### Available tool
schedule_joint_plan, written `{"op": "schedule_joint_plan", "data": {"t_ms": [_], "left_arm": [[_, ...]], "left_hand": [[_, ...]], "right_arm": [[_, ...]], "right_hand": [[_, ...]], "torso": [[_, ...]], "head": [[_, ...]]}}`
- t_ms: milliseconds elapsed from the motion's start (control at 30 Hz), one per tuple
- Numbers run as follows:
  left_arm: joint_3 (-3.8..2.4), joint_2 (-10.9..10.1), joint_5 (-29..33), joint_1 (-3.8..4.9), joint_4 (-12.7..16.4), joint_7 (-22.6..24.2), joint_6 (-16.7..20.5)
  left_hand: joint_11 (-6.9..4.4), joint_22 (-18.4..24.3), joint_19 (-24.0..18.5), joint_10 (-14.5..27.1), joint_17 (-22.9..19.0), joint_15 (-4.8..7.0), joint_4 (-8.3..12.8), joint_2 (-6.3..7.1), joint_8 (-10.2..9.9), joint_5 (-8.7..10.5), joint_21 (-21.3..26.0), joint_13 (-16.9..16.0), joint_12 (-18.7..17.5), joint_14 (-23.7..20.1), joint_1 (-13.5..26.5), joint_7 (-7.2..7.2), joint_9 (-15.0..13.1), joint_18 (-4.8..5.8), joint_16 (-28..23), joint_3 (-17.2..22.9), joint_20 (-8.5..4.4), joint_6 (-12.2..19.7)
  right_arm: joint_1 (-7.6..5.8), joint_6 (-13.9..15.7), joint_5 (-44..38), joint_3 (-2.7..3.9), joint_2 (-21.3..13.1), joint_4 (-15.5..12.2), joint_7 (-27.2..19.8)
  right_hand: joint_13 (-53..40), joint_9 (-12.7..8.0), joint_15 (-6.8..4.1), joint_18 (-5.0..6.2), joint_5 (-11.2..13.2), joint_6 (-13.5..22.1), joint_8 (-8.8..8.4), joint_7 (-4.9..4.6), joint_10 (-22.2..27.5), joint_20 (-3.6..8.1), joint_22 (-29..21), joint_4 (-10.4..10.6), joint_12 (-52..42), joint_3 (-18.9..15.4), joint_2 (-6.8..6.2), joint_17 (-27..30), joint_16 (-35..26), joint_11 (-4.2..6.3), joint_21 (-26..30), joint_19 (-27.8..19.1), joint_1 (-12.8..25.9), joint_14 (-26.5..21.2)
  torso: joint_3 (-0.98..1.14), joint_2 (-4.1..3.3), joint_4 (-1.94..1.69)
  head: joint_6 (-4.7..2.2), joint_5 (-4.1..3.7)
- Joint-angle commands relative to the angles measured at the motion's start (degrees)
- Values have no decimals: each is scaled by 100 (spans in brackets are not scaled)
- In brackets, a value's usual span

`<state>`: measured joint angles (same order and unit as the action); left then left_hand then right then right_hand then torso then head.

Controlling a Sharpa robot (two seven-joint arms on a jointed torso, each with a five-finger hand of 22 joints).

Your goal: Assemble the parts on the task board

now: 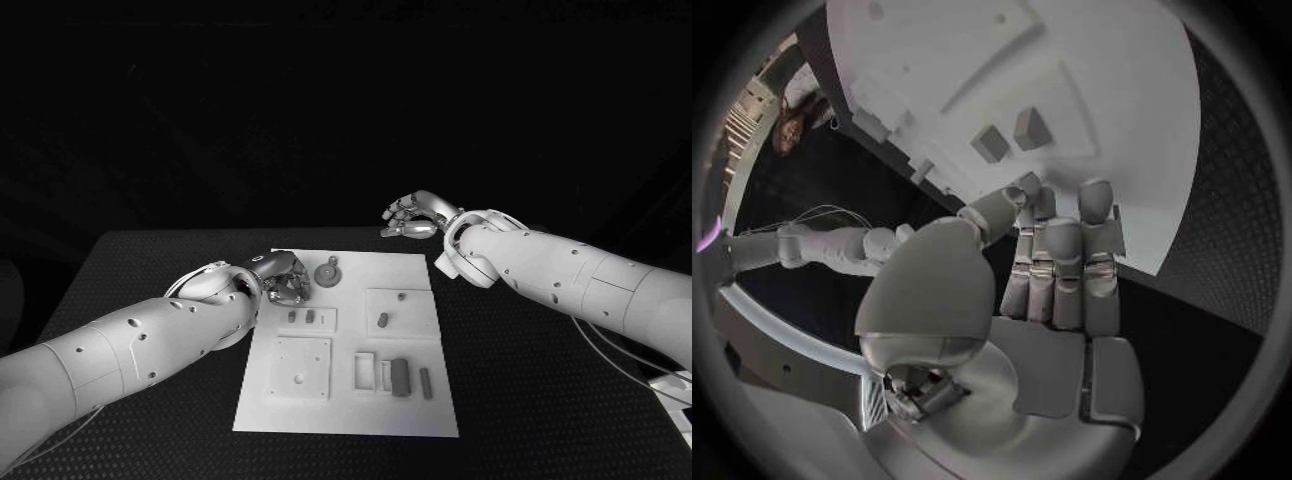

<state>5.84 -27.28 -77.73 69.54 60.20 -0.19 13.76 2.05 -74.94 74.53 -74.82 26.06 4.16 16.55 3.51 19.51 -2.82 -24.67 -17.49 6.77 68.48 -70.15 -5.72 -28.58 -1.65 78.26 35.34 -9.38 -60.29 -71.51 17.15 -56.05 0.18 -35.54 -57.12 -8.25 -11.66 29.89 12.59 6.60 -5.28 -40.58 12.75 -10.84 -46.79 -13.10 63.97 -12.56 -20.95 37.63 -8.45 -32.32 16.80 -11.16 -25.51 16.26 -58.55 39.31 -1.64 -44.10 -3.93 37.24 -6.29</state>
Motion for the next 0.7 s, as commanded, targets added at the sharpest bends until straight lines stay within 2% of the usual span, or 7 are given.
{"op": "schedule_joint_plan", "data": {"t_ms": [33,700], "left_arm": [[-1,21,-71,-7,-9,26,-22],[-4,70,-107,-8,-79,-46,30]], "left_hand": [[-10,-126,0,-38,4,33,1,-48,39,-38,-28,-4,29,18,2,-18,-5,-344,24,41,-51,-39],[-16,-128,8,-54,8,38,6,-48,42,-44,-34,-14,25,28,-3,-11,-12,-342,29,54,-60,-50]], "right_arm": [[3,-14,15,1,-1,-24,-76],[4,-10,18,1,-3,-28,-82]], "right_hand": [[13,-8,21,-98,-11,42,34,-244,-52,11,10,32,31,6,-15,11,-19,-5,34,-11,-65,-3],[74,-24,31,-99,-11,44,49,-251,-77,15,31,39,44,-2,-15,52,-16,-9,50,0,-74,7]], "torso": [[1,0,0],[-2,1,-1]], "head": [[0,-2],[6,-18]]}}
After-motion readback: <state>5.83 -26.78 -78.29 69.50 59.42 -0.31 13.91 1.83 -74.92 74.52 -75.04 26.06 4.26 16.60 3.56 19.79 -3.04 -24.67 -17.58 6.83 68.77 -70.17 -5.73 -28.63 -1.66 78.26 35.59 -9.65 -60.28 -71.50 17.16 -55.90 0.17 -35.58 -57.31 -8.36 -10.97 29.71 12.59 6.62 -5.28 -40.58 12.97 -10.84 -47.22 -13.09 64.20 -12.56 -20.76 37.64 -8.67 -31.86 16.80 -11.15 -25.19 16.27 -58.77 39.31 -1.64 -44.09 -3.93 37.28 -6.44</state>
